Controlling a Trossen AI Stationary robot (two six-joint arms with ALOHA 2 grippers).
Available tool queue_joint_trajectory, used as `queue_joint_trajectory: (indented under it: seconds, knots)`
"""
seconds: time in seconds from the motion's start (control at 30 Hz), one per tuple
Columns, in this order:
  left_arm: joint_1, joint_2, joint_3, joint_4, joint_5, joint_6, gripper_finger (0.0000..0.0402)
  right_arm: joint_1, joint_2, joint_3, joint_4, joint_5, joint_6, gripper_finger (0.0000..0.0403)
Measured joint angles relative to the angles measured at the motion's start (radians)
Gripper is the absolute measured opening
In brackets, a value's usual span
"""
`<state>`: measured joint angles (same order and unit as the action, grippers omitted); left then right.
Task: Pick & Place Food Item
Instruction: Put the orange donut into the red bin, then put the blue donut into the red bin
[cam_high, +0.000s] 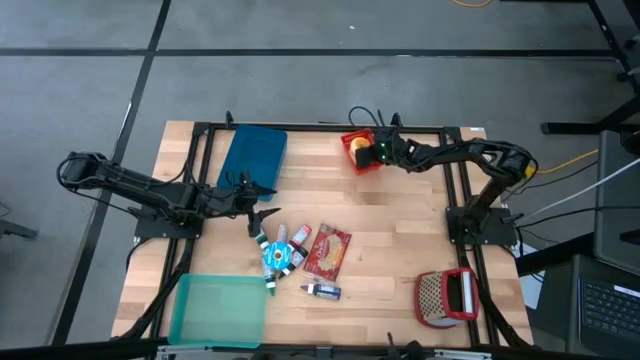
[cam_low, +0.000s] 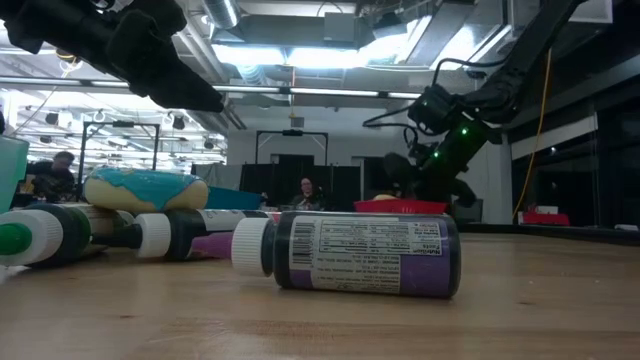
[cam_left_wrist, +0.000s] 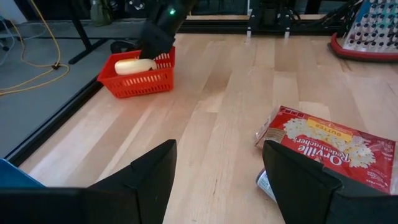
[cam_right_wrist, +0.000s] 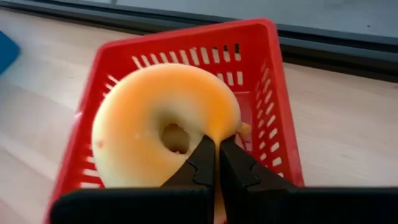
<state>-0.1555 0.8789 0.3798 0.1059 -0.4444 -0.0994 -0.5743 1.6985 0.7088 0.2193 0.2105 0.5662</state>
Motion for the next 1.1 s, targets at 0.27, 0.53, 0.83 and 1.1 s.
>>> queue_joint_trajectory:
  seconds: [0.27, 0.53, 0.83, 1.1]
  knots:
    - [0.000, 0.000, 0.000, 0.000, -0.001, -0.002, 0.0235, 0.002, -0.011, -0.002, 0.033, -0.051, -0.001, 0.0083]
    - [0.000, 0.000, 0.000, 0.000, -0.001, -0.009, 0.0235, 0.024, -0.043, -0.003, 0.023, -0.043, 0.010, 0.0191]
    - [0.000, 0.000, 0.000, 0.000, -0.002, -0.014, 0.0235, 0.051, -0.183, -0.003, -0.013, 0.044, -0.011, 0.0215]
    - [0.000, 0.000, 0.000, -0.001, -0.001, -0.009, 0.0235, 0.240, -0.259, -0.003, 0.010, -0.092, -0.097, 0.0215]
